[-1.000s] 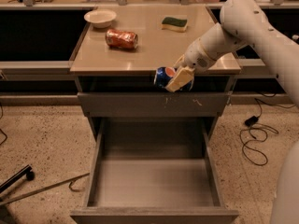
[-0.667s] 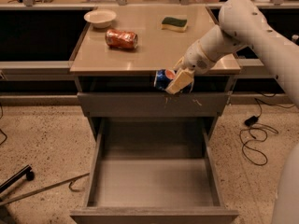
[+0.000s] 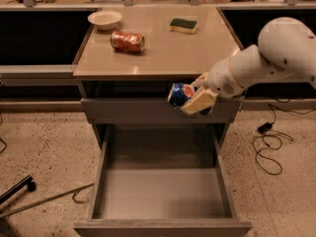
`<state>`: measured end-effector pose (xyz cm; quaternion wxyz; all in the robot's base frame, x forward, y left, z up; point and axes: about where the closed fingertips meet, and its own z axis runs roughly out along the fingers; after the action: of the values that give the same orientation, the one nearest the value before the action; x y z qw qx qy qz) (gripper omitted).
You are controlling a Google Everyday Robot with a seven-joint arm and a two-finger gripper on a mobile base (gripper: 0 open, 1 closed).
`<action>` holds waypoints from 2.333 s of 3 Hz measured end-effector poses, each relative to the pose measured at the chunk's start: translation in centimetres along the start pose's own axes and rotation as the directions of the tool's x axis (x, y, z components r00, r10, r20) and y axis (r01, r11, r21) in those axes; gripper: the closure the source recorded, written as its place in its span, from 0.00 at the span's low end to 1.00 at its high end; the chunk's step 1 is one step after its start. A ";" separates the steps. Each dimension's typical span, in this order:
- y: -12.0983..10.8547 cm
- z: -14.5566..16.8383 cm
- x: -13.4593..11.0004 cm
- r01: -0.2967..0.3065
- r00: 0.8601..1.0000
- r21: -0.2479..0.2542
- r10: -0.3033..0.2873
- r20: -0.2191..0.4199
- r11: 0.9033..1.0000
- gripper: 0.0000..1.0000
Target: Place pepsi can into middle drawer
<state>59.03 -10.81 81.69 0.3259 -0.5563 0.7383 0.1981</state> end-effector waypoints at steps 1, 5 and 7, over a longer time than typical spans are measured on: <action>3.2 4.2 3.8 -0.042 0.997 -0.022 0.043 0.068 0.999 1.00; 6.5 18.1 15.3 -0.218 0.960 -0.131 0.237 0.151 0.967 1.00; 6.4 27.3 21.4 -0.379 0.918 -0.008 0.377 0.127 0.925 1.00</action>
Offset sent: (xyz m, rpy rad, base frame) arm -0.0082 0.0456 -0.2192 0.2026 0.1980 0.0509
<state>56.42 -5.78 46.81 0.3320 -0.3872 0.8112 0.2859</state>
